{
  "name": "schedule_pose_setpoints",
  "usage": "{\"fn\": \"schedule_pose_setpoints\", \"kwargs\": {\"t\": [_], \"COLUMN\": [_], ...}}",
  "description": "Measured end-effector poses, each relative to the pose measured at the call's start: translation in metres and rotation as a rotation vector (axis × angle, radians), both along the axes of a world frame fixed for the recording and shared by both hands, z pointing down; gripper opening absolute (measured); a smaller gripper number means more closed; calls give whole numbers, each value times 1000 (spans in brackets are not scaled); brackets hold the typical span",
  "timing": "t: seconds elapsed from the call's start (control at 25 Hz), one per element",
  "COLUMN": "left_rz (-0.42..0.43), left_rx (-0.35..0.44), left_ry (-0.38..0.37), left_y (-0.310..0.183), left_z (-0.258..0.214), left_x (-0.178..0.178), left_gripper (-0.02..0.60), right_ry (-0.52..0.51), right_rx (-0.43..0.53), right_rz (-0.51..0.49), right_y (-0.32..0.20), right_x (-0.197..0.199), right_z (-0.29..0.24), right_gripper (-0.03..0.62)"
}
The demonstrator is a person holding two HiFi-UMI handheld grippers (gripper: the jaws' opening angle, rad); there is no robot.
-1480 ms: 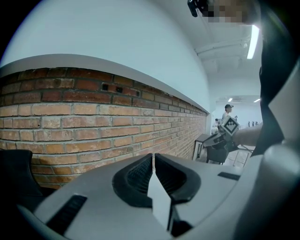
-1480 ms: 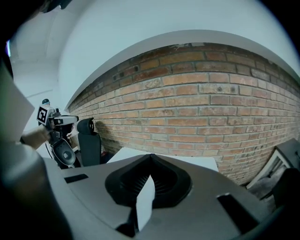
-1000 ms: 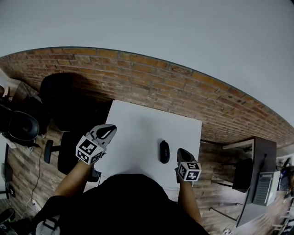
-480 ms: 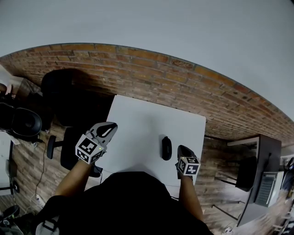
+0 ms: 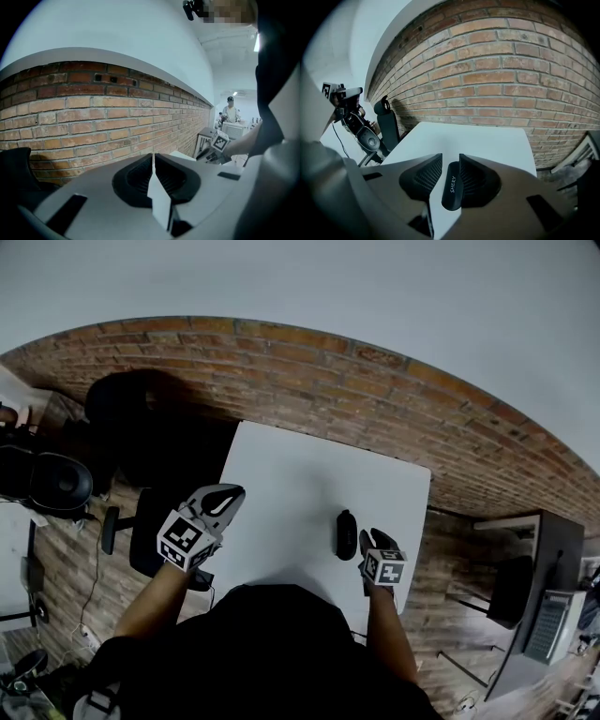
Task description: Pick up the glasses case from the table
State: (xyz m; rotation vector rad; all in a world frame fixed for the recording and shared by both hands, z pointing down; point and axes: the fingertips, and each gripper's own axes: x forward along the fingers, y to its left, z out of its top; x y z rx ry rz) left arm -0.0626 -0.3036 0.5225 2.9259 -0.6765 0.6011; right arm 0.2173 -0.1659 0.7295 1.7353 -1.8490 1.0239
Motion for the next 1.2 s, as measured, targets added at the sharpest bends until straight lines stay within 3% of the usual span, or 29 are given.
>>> {"fn": "schedule_pose_setpoints", "kwargs": {"t": [0.68, 1.2], "left_rz": [18, 14], "left_rx": [-42, -70], "left_ry": [-21, -46], "left_y": [-4, -3], "left_z": [20, 32], "left_x": [8, -1], "left_gripper": [25, 25], "right_ry": [-13, -17], "right_rx": [-137, -249], "right_rz": [-79, -84], "right_y": [-3, 7], "right_x": [-24, -33], "right_z": [75, 129], "right_gripper": [193, 297]}}
